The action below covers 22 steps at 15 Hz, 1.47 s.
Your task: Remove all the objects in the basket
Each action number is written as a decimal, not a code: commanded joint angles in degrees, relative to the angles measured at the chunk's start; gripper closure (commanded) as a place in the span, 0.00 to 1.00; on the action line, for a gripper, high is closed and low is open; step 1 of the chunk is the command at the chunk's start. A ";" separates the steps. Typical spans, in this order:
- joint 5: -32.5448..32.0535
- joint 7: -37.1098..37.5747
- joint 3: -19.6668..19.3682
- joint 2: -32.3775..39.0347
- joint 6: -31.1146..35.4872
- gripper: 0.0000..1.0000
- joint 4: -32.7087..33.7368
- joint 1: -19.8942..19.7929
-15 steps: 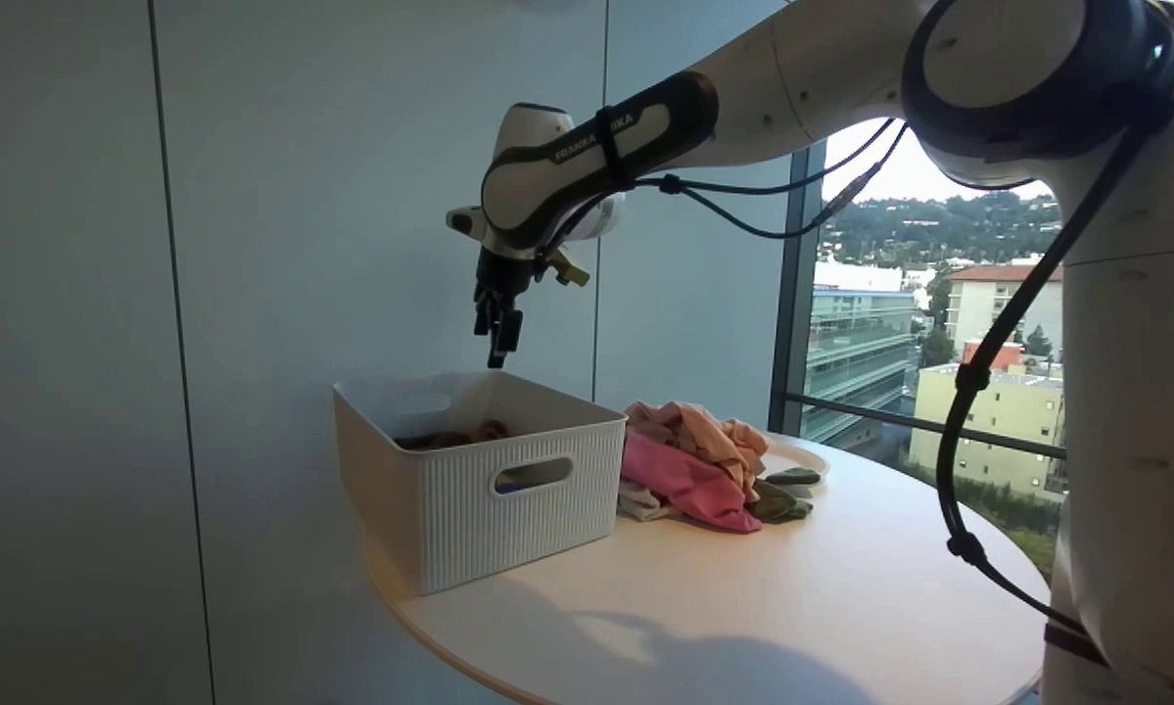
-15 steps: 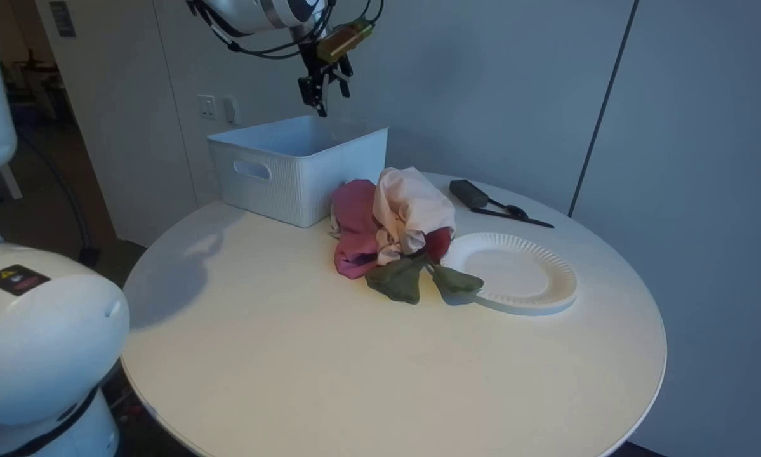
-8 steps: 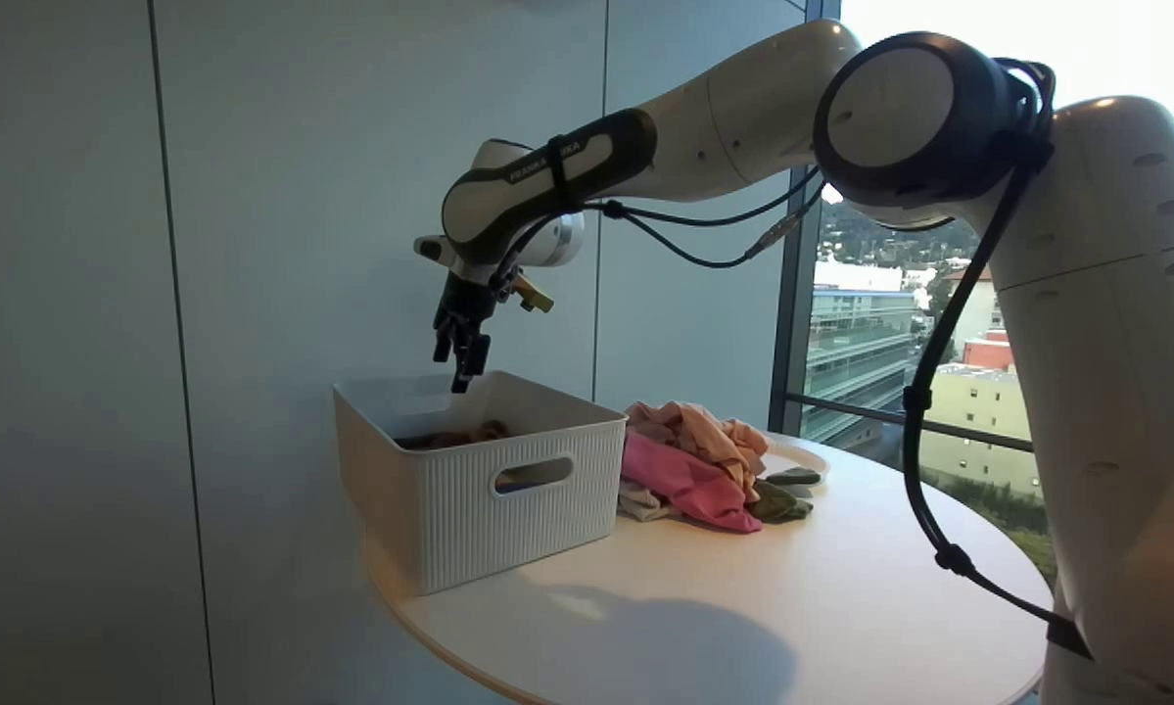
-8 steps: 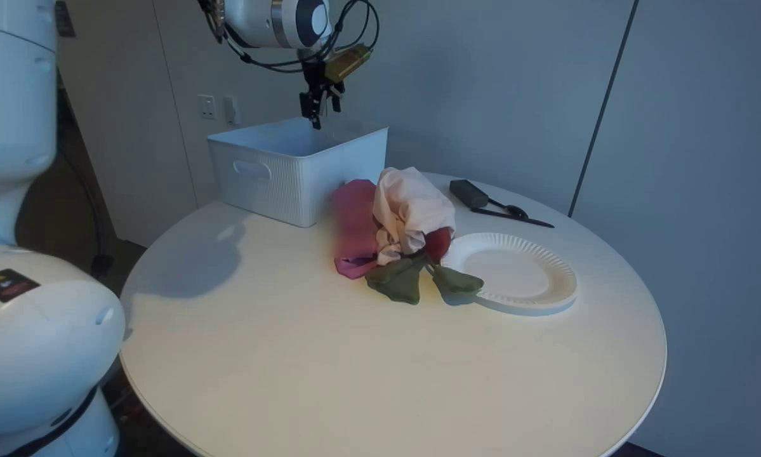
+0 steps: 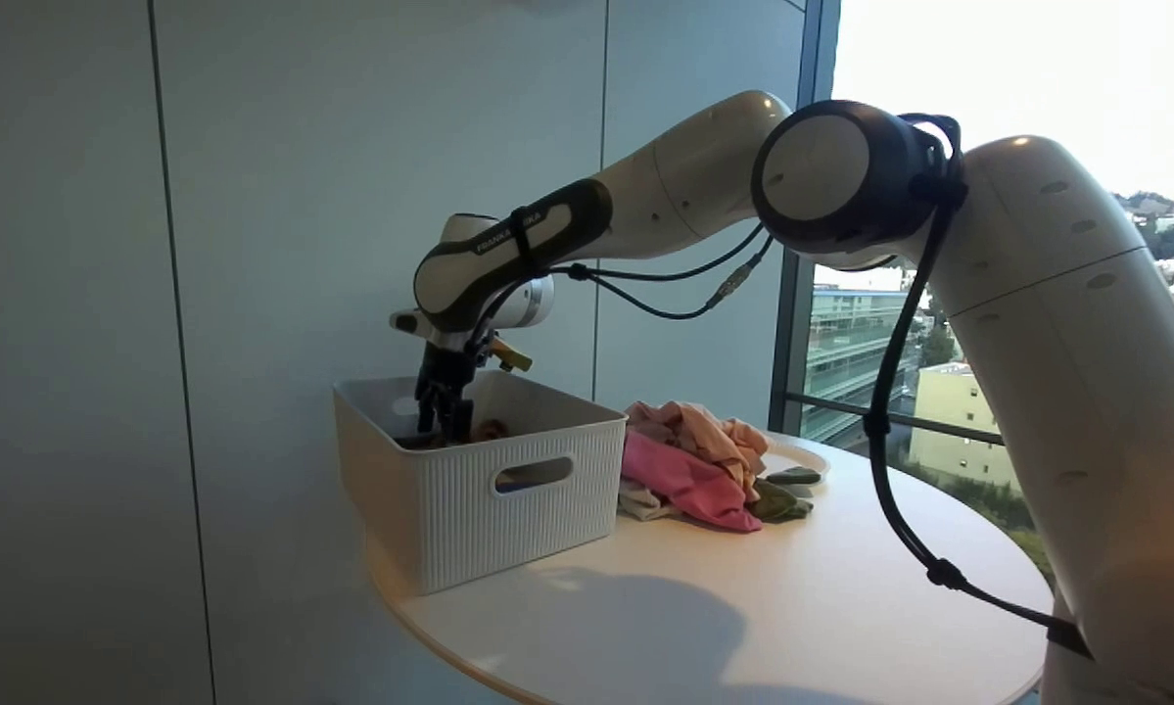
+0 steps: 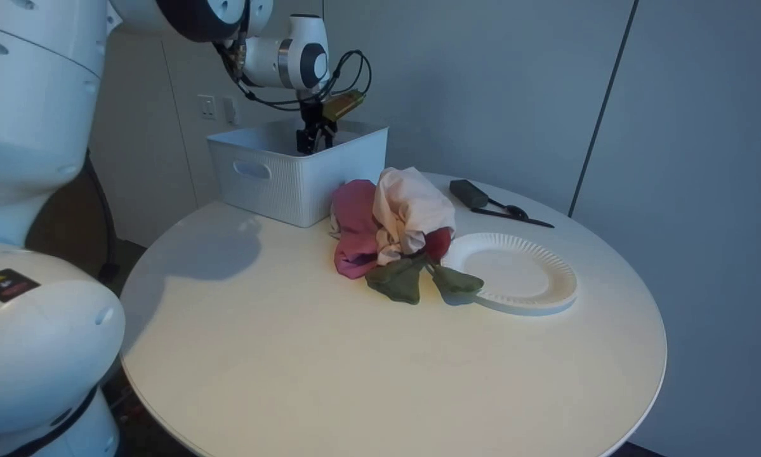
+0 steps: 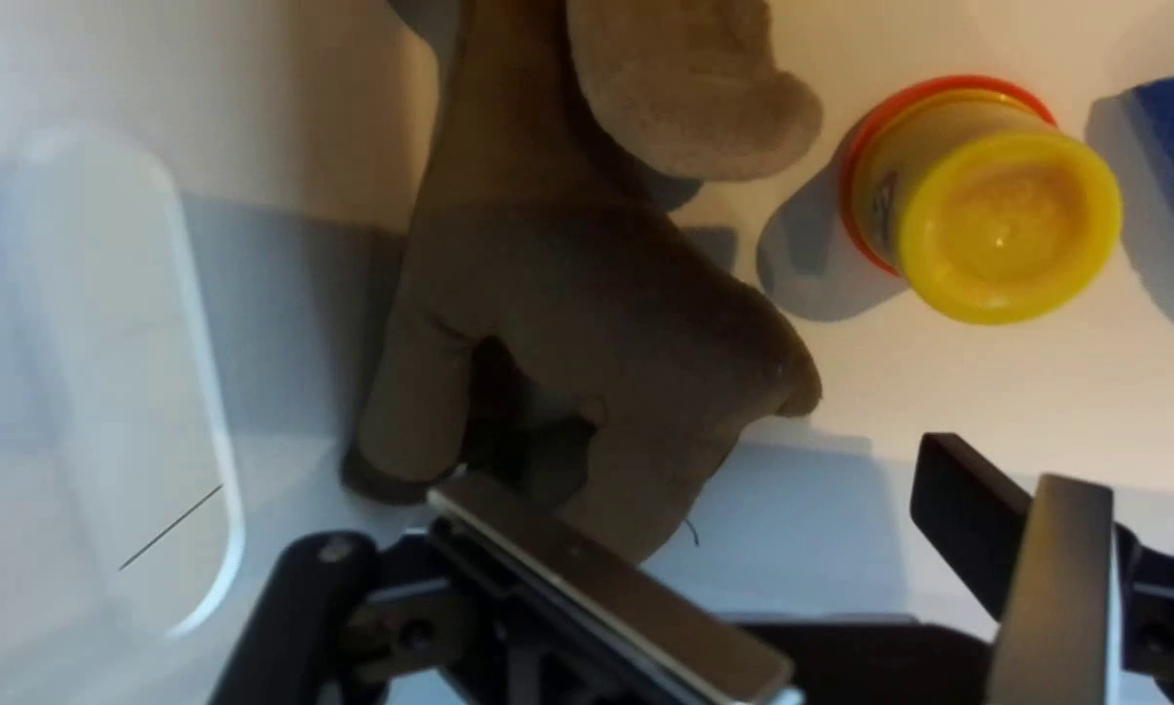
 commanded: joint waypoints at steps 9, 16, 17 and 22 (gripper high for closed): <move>-9.50 -1.41 -0.31 6.06 6.03 0.32 0.74 0.04; -10.05 -1.25 -0.01 4.15 8.03 0.86 -1.30 -0.26; -9.98 -0.98 -0.01 3.88 8.54 0.90 -1.52 -0.25; -9.94 -0.34 0.11 1.38 10.30 0.91 -2.94 -0.12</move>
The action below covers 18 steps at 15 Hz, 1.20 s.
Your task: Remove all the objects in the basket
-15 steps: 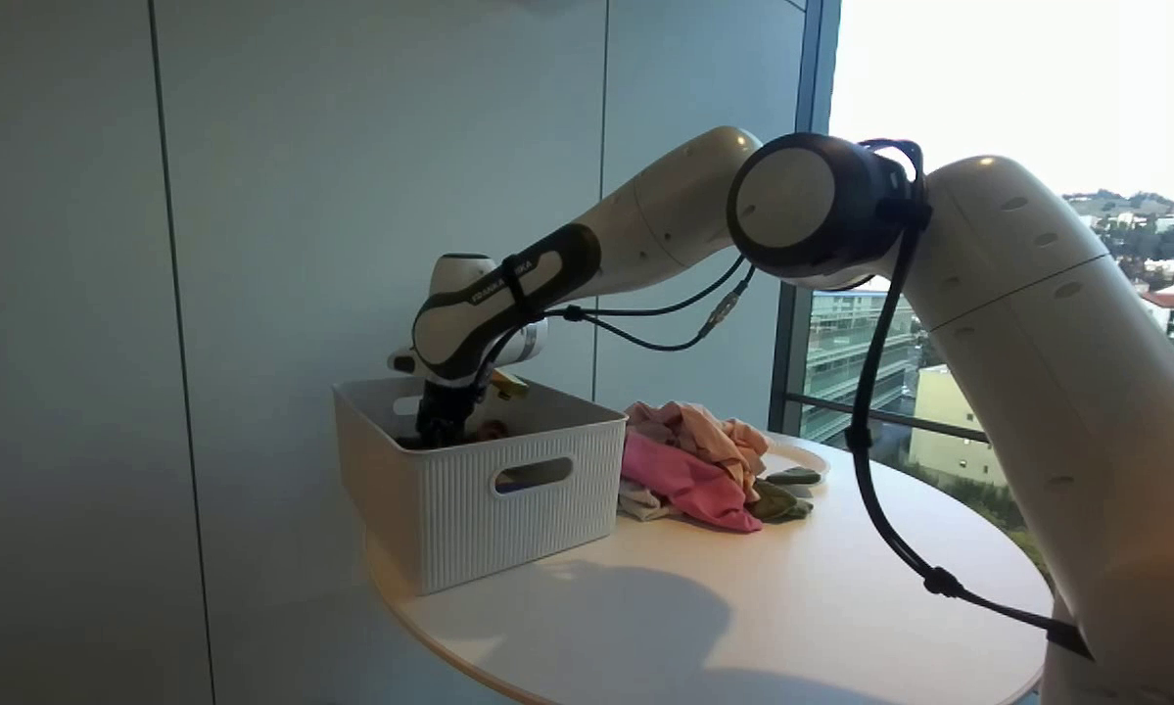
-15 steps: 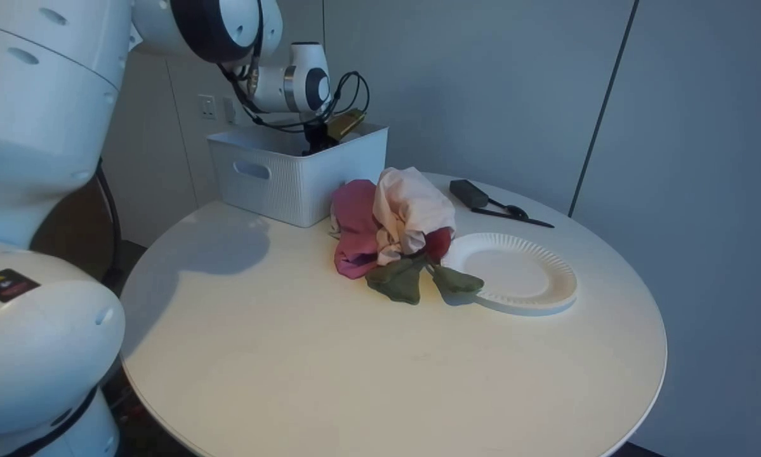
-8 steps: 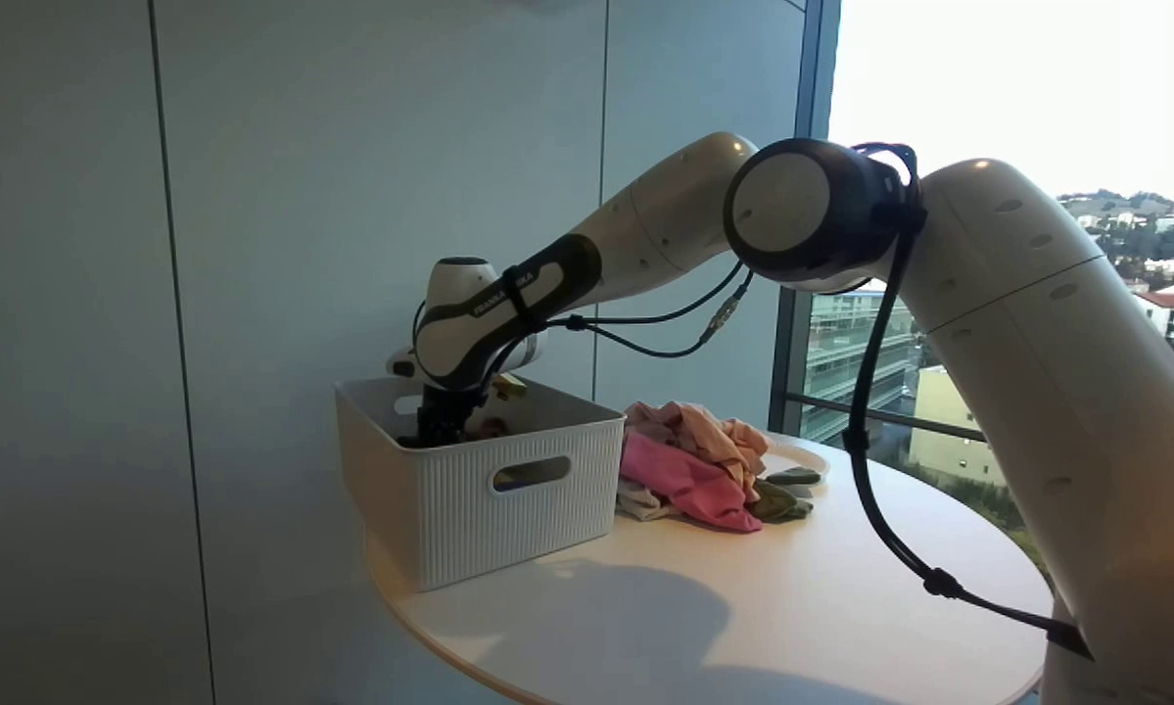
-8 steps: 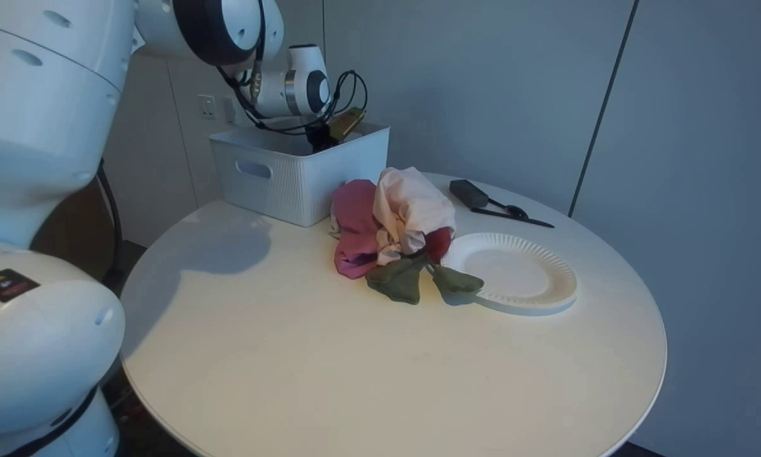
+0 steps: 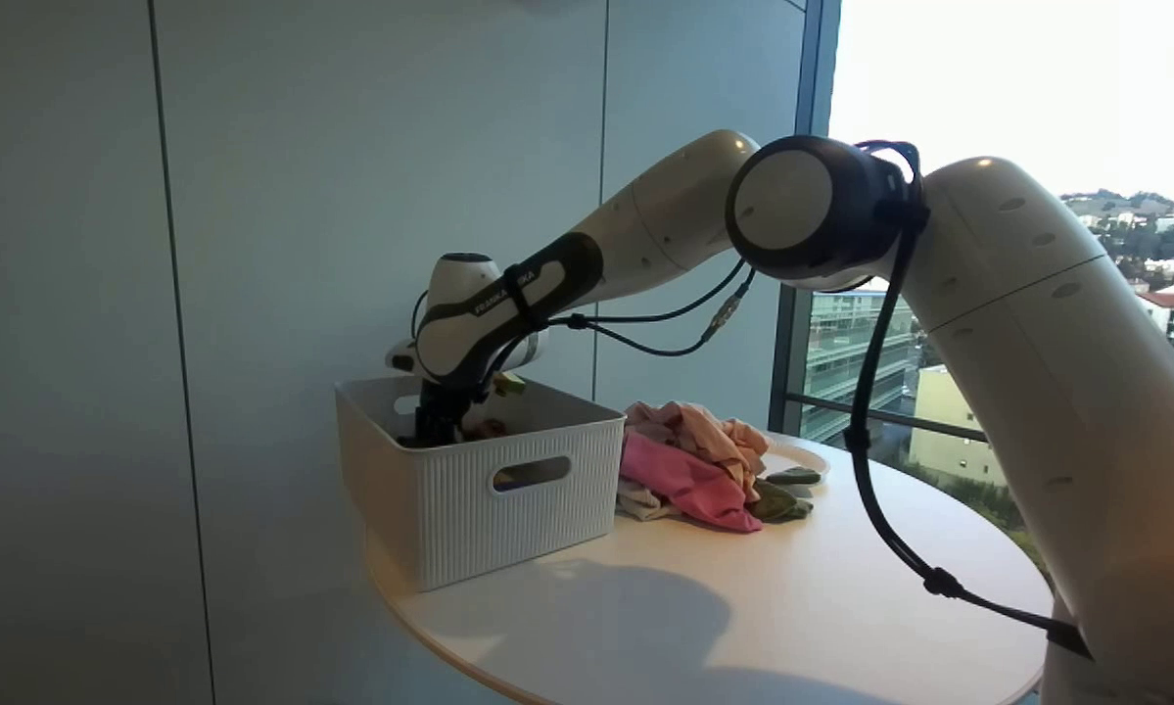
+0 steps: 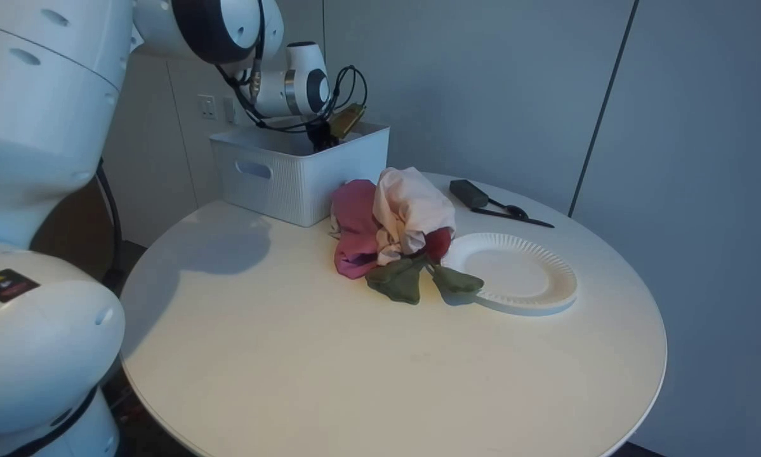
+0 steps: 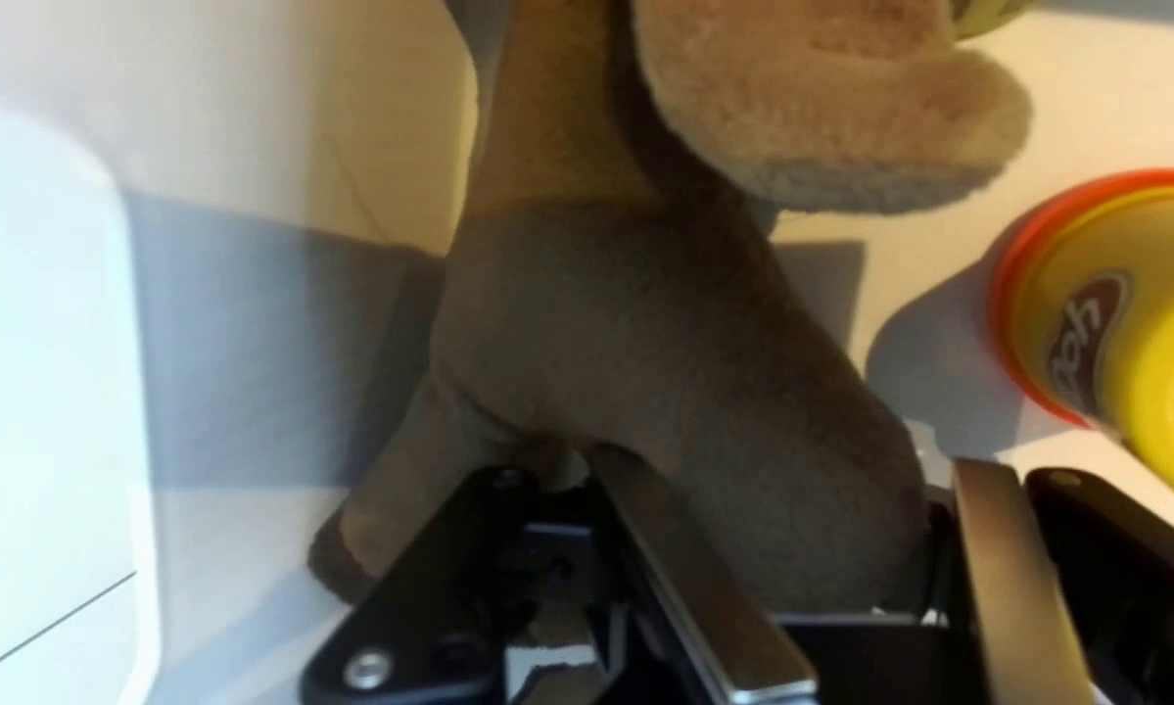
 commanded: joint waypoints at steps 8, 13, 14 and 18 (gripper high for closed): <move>-1.27 1.58 -0.10 -12.99 4.35 0.92 -8.18 0.50; -2.35 3.79 -0.89 -20.94 5.59 0.91 -12.46 0.51; -2.98 4.44 -1.21 -23.33 6.22 0.91 -13.84 0.46; -11.63 15.03 -3.57 -33.02 5.85 0.91 -17.27 0.71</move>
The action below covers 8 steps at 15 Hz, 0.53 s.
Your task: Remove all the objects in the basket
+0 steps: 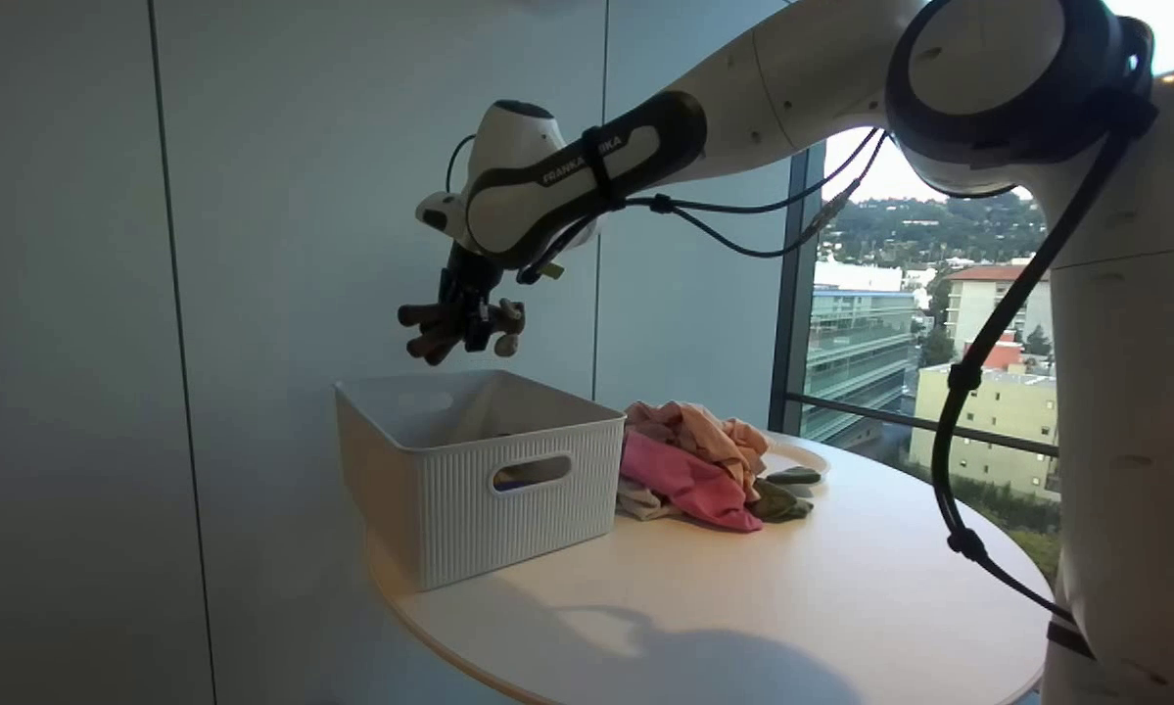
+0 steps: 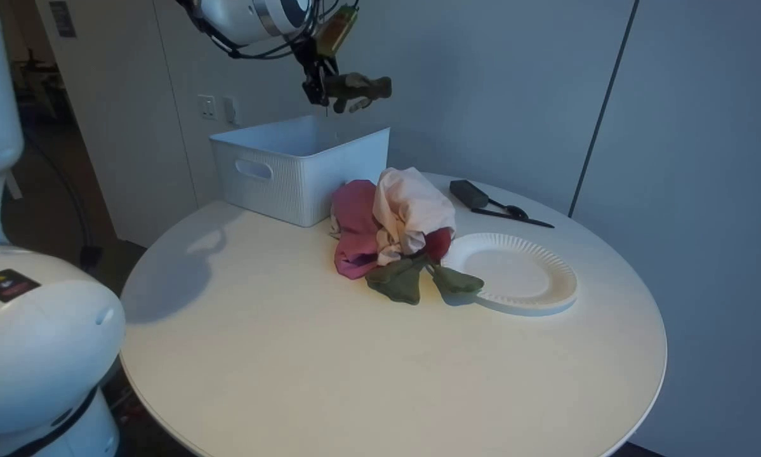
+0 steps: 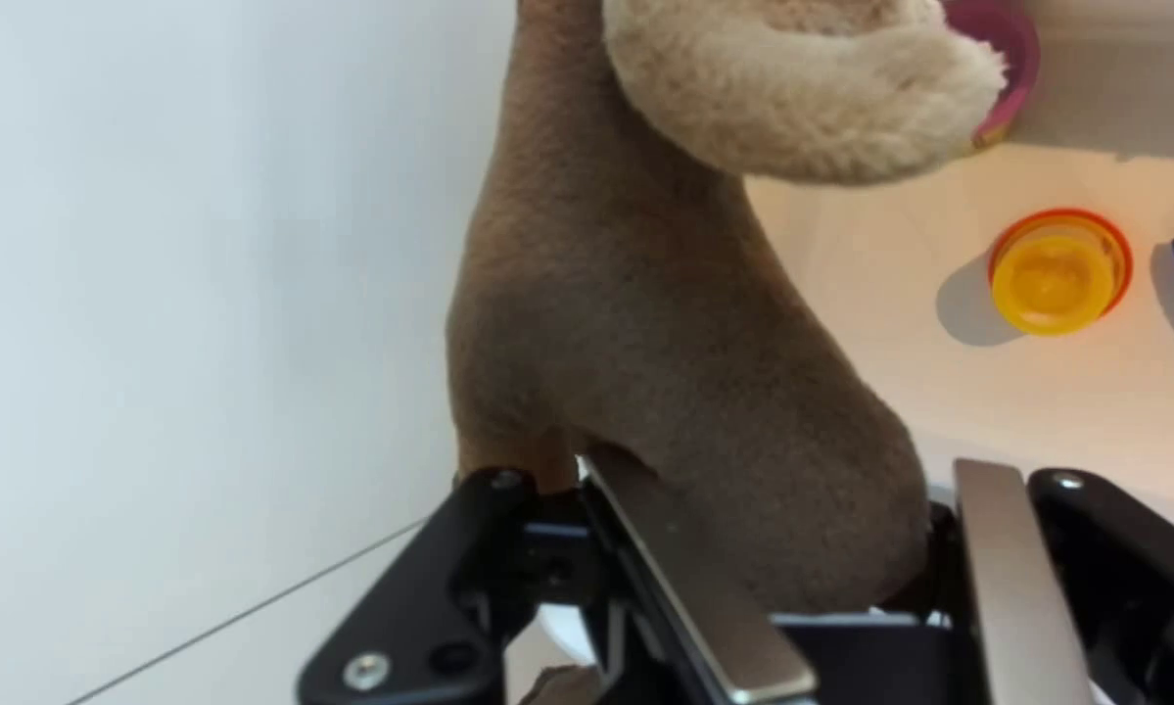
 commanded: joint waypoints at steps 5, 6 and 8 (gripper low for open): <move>-10.17 20.31 -2.94 -21.95 -11.52 0.92 -9.44 -2.13; -9.05 21.31 -3.50 -24.66 -14.20 0.92 -10.97 -2.71; -7.54 23.59 -5.19 -29.28 -18.08 0.92 -15.07 -3.85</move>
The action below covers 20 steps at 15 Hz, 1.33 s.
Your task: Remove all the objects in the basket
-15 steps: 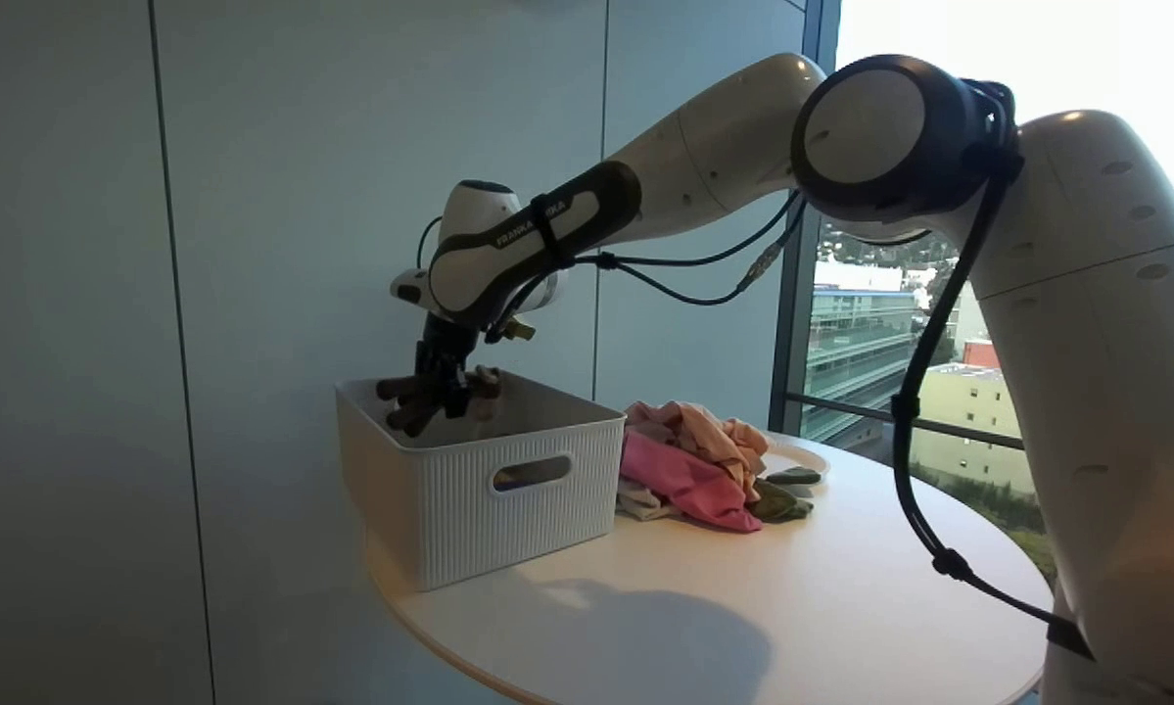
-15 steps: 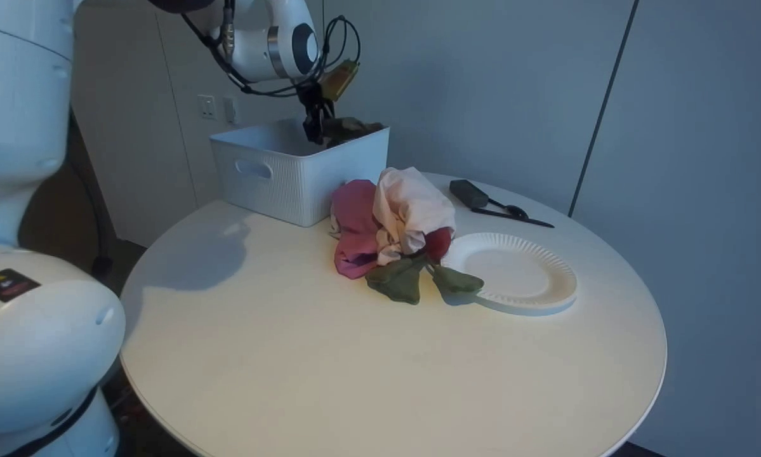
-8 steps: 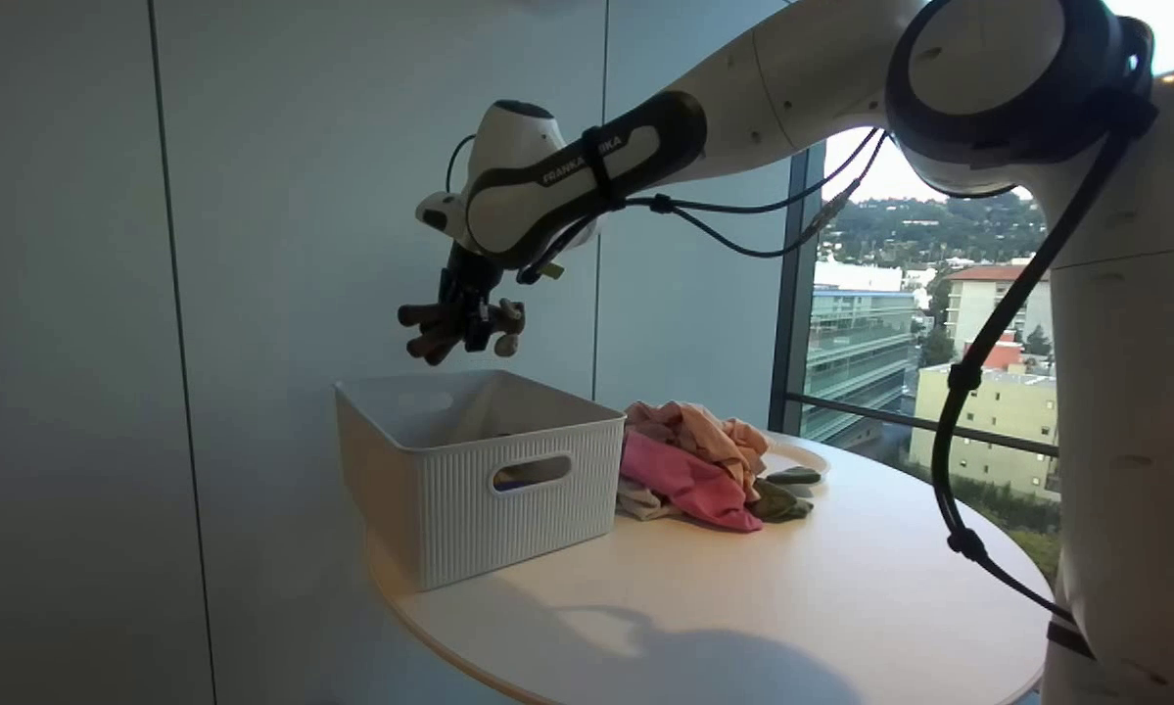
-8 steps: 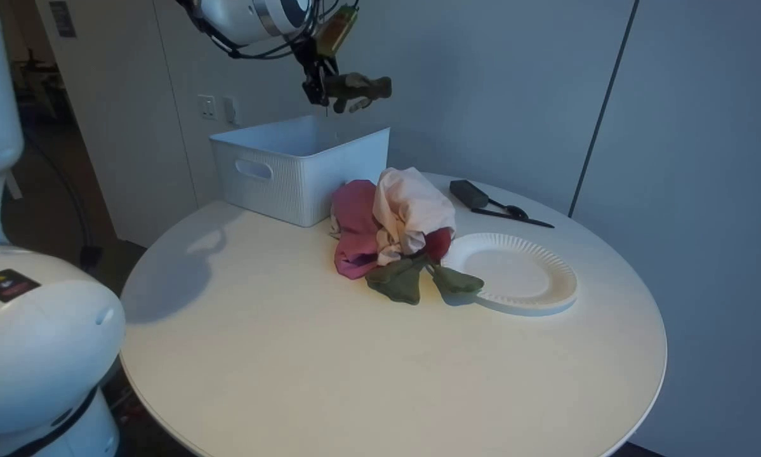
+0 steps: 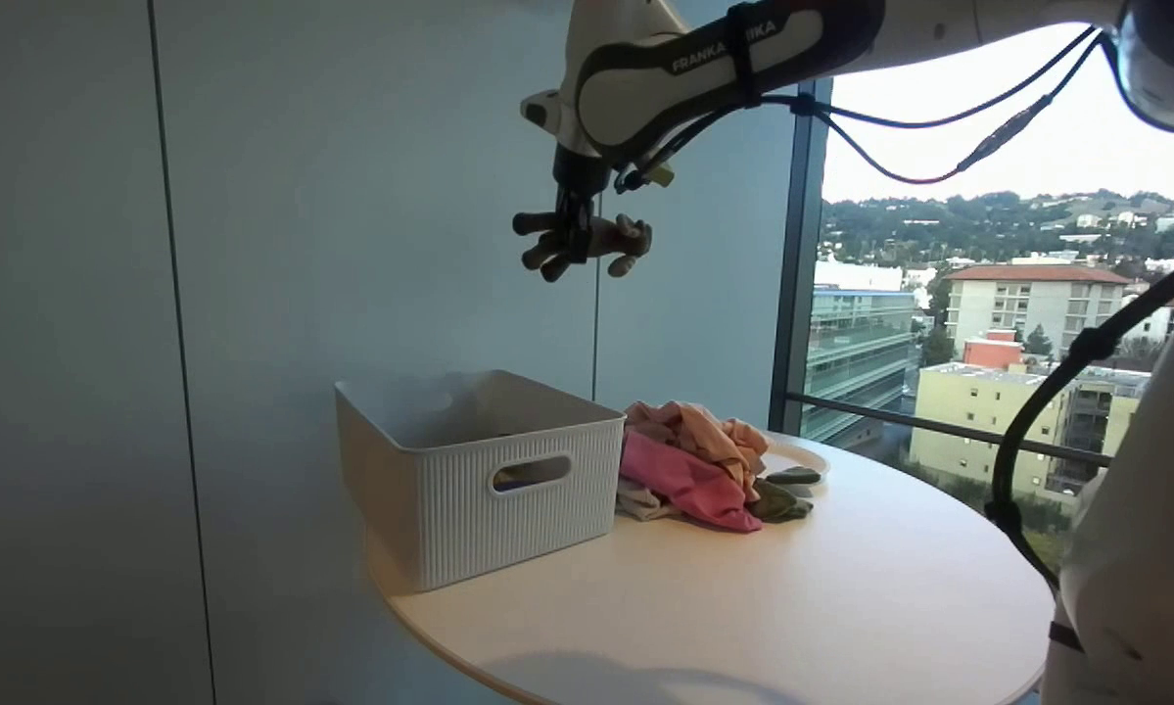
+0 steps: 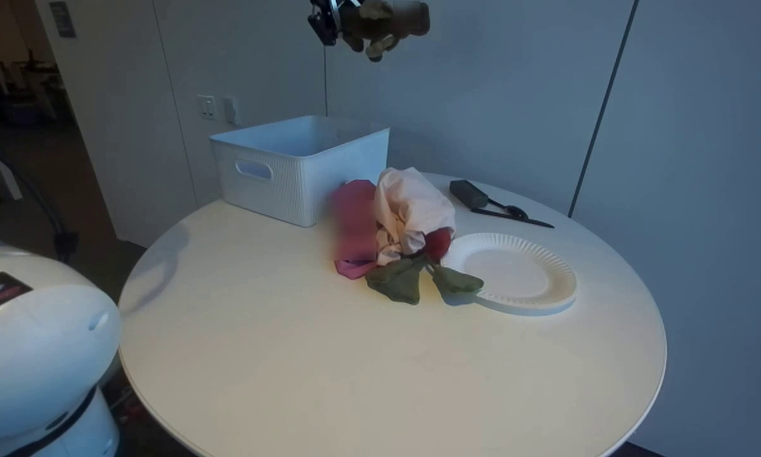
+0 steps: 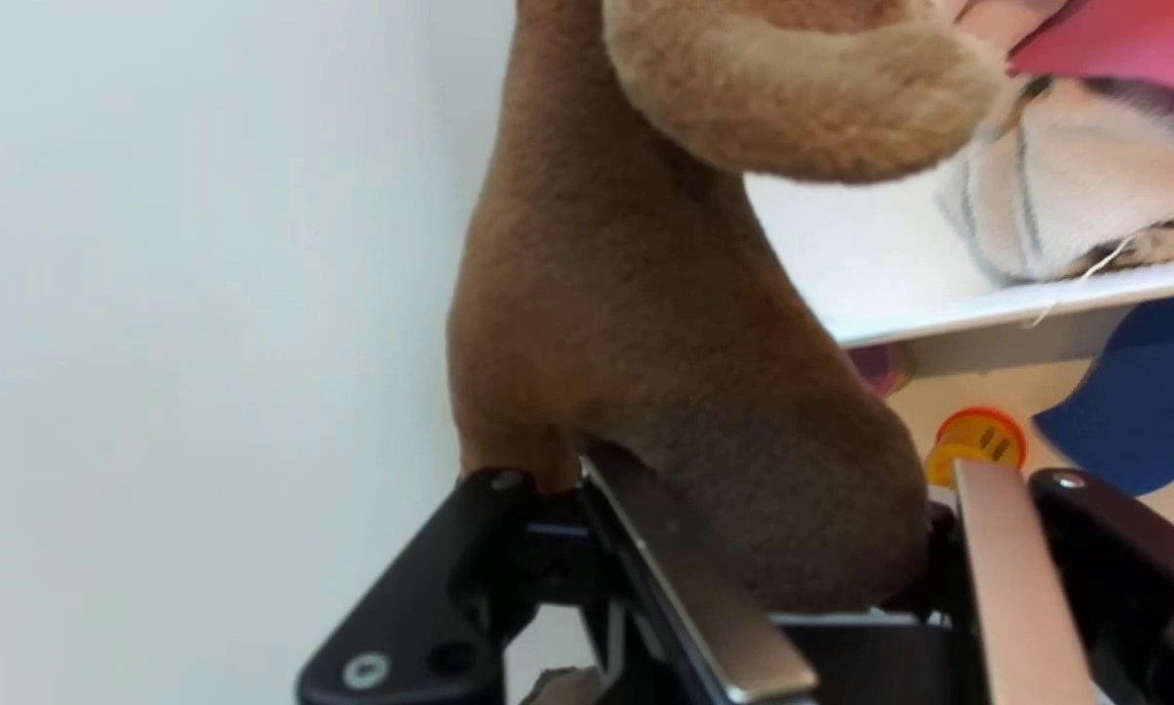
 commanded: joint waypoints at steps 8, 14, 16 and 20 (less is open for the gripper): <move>7.83 16.05 -9.62 -8.54 -4.48 0.92 -21.35 -4.63; 11.56 19.55 -11.37 -5.31 5.43 0.52 -25.70 -4.99; 11.41 20.84 -11.06 -7.89 5.44 0.36 -26.62 -5.41; 10.65 25.05 -10.13 -15.49 1.44 0.07 -27.32 -6.24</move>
